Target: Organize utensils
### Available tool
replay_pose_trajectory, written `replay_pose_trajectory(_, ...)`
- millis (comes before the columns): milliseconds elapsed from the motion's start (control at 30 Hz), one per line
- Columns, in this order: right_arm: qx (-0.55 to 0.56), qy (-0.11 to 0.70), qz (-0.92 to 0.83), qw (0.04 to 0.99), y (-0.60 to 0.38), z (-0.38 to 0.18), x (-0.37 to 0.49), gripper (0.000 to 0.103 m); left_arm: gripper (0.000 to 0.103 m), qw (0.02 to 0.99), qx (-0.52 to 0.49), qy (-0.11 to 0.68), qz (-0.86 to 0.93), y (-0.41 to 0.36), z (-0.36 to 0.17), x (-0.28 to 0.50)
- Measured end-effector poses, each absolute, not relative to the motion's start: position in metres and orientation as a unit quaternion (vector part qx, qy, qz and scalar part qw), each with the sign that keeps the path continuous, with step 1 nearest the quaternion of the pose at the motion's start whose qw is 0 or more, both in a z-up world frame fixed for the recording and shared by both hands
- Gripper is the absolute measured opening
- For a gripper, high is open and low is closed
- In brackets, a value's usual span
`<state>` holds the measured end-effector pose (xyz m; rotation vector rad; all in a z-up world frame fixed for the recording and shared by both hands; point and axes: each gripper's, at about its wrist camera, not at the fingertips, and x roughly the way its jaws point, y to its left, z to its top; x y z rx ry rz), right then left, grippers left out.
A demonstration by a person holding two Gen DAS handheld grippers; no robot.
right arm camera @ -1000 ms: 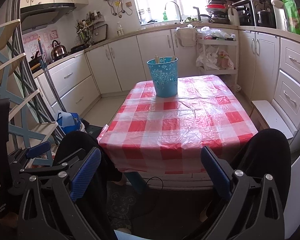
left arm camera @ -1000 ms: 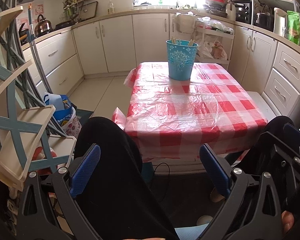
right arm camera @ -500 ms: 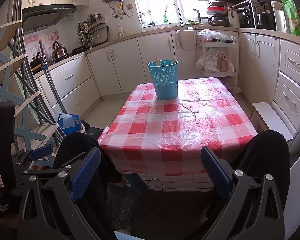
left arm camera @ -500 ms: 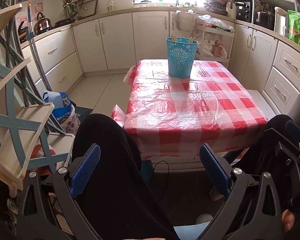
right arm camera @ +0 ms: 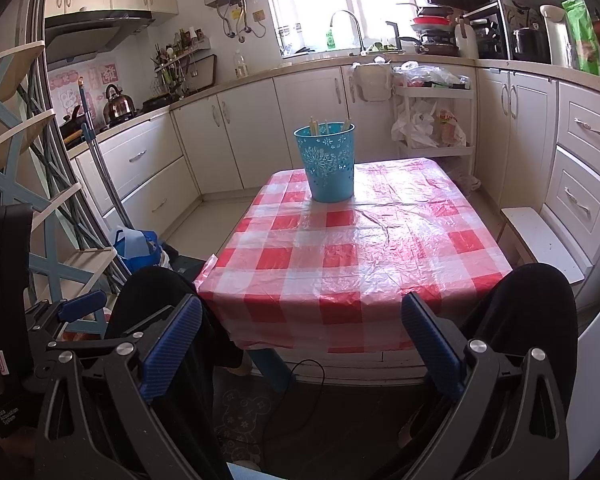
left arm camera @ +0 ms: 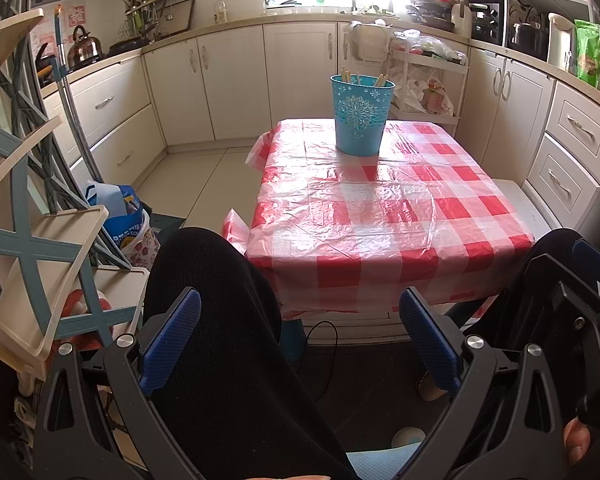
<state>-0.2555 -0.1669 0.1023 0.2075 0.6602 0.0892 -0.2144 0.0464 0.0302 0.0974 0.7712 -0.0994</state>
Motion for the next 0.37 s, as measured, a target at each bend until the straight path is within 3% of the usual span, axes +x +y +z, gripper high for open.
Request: replay_pose_trajectory(367,0.101,0.323,0.044,0.940,-0.1671,0.1024,-0.2557,0.096,0.095,0.924,0.047,0.377,-0.049,0.0458,0.0298,-0.2149)
